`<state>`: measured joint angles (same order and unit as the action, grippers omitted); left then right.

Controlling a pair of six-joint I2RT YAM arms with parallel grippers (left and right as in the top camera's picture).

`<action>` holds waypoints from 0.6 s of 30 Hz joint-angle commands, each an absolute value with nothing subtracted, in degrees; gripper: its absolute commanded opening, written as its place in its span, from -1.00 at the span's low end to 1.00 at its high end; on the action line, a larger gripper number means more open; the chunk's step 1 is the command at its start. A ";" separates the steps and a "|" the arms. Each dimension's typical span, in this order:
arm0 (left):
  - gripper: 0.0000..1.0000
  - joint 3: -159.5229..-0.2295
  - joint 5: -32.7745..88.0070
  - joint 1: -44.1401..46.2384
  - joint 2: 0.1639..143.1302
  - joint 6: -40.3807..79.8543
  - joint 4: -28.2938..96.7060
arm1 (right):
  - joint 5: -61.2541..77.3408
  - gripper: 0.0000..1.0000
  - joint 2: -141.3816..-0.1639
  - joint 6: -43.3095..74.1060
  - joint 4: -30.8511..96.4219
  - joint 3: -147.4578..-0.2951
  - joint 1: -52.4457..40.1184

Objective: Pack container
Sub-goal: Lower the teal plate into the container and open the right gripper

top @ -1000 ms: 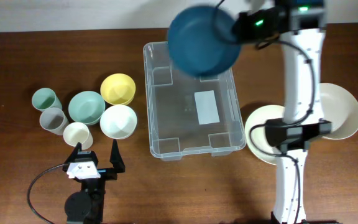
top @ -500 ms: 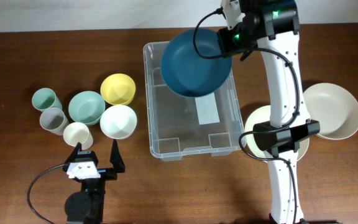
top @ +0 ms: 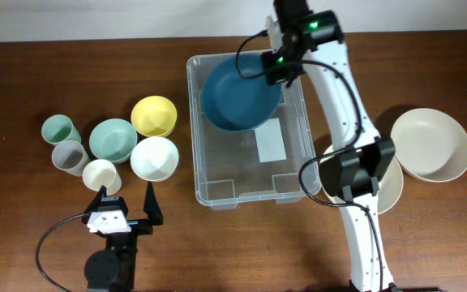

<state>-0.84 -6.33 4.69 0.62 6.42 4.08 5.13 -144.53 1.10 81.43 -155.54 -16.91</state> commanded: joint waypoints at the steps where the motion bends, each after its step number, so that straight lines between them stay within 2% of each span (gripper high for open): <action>1: 0.99 -0.56 -5.76 4.45 0.34 5.48 4.12 | 4.43 -0.92 -144.77 2.26 79.29 -152.22 -18.02; 7: 0.99 -0.56 -5.76 4.45 0.34 5.48 4.12 | 4.21 -0.92 -144.77 2.24 74.83 -150.39 -17.76; 8: 1.00 -0.56 -5.76 4.45 0.34 5.48 4.12 | 4.21 -0.86 -144.77 2.22 74.43 -150.39 -17.61; 10: 0.99 -0.56 -5.76 4.45 0.34 5.48 4.12 | 4.23 -0.06 -144.77 2.22 74.06 -150.39 -17.45; 12: 0.99 -0.56 -5.76 4.45 0.34 5.48 4.12 | 4.23 0.00 -144.77 2.20 74.02 -150.39 -17.30; 18: 0.99 -0.56 -5.76 4.45 0.34 5.48 4.12 | 4.27 0.01 -144.59 2.22 72.07 -150.85 -17.19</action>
<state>-0.84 -6.33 4.69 0.62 6.42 4.08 4.71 -144.64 1.74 73.06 -150.41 -17.56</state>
